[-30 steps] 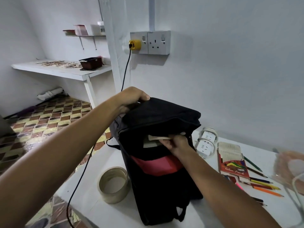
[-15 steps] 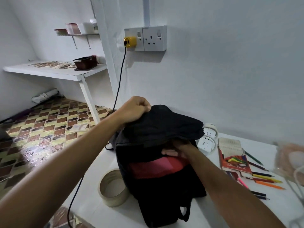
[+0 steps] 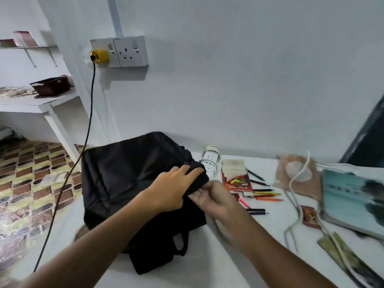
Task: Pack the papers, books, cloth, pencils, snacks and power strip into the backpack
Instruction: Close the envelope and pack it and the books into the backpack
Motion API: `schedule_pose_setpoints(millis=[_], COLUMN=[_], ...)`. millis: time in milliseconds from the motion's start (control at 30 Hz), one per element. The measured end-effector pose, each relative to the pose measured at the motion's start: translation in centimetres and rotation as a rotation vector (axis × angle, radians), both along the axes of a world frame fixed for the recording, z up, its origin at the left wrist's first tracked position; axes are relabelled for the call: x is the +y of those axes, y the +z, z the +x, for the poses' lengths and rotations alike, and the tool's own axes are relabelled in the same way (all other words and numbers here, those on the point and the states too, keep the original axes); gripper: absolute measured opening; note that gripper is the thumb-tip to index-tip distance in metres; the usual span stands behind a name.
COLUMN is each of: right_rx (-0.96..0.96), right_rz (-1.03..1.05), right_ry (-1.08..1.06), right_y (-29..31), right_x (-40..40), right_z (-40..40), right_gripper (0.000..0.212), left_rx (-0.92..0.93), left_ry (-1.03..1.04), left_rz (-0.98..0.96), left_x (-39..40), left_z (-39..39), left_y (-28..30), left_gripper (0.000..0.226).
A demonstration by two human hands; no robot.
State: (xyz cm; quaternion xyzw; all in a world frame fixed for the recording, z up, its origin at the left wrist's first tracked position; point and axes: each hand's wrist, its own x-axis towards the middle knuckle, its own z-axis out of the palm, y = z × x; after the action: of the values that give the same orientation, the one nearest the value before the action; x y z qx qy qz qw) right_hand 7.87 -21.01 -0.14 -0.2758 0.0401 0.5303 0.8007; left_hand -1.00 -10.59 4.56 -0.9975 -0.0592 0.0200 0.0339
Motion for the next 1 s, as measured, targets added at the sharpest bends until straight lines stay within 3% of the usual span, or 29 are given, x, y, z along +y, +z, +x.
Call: schedule_pose_setpoints(millis=[100, 233, 367, 433, 600, 667, 767, 900, 1000], right_rx=[-0.187, -0.448, -0.862, -1.083, -1.109, -1.086, -1.055, -0.820, -0.764], right_rz=[-0.147, -0.392, -0.963, -1.302, -1.961, -2.005, -1.926, -1.398, -1.203], right_ry=[0.017, -0.151, -0.544, -0.608, -0.332, -0.326, -0.541, -0.876, -1.005], right_y=[0.5, 1.4, 0.2, -1.0, -5.2, -6.3, -6.4, -3.4, -0.4], right_x=[-4.8, -13.1, -20.9, -25.0, -33.7, -34.7, -35.0, -33.8, -31.8], right_z=[2.0, 5.5, 9.7, 11.5, 13.4, 13.3, 13.5, 14.5, 15.0], right_gripper=[0.025, 0.017, 0.015, 0.015, 0.033, 0.039, 0.050, 0.040, 0.039], left_rx=[-0.012, 0.111, 0.016, 0.023, 0.130, 0.104, 0.059, -0.041, -0.145], left_ry=[0.059, -0.017, -0.131, -0.194, -0.352, -0.382, -0.410, -0.368, -0.257], left_rz=[-0.045, -0.014, -0.131, -0.229, -0.498, -0.588, -0.659, -0.661, -0.579], left_x=[-0.2, -3.6, -9.5, -12.1, -18.7, -20.7, -22.3, -20.8, -16.6], left_z=[1.5, 4.3, 8.4, 10.4, 14.0, 14.7, 15.3, 15.1, 13.4], left_y=[-0.9, -1.6, -2.0, -2.9, -5.1, -5.4, -5.6, -5.1, -3.7], left_gripper=[0.075, 0.082, 0.065, 0.060, 0.048, 0.041, 0.033, 0.036, 0.040])
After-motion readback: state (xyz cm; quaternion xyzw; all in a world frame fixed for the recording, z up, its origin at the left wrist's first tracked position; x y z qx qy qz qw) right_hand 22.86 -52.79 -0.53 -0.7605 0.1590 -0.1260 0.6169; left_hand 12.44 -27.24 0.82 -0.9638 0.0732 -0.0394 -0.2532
